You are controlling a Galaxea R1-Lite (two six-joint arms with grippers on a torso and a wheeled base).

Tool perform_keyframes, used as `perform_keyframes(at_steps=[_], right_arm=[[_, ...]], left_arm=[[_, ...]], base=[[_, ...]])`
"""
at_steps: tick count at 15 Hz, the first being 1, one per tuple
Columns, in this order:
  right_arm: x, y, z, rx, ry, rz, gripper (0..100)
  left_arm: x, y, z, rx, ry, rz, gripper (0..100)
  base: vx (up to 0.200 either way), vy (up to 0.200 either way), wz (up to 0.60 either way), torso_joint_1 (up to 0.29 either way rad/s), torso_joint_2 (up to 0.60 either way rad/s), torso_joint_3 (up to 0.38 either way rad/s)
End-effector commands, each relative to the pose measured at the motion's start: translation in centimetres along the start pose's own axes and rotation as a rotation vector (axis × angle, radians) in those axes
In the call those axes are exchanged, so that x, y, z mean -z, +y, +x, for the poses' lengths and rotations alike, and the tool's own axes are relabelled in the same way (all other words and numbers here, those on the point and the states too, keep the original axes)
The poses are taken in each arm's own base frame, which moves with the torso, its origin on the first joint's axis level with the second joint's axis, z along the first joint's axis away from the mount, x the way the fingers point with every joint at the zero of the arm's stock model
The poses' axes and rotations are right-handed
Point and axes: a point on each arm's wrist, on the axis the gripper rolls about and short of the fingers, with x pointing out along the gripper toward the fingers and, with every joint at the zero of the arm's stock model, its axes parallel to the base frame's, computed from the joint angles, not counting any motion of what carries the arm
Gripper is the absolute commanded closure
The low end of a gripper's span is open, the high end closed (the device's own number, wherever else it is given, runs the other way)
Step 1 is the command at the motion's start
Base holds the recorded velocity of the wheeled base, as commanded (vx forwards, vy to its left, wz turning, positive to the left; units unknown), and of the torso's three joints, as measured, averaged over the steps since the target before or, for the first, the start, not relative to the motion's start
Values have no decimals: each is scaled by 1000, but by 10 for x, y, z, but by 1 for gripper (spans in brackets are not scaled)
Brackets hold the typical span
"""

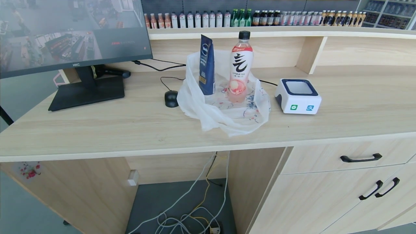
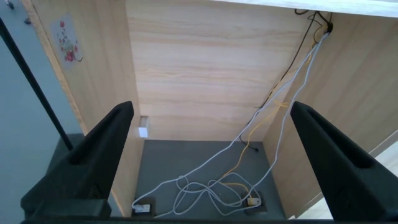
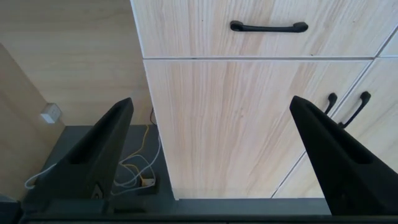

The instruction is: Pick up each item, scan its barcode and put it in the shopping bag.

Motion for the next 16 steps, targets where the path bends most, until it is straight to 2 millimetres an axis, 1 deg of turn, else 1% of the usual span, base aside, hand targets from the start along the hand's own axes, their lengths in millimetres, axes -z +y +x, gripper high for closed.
perform_keyframes(at_steps=[1,16], right_arm=[[0,0,0,-1,2,0,0],[0,0,0,-1,2,0,0]], left_arm=[[0,0,0,-1,0,1,0],[0,0,0,-1,0,-2,0]], base=[[0,0,0,0,0,0],[0,-200,0,3,2,2]])
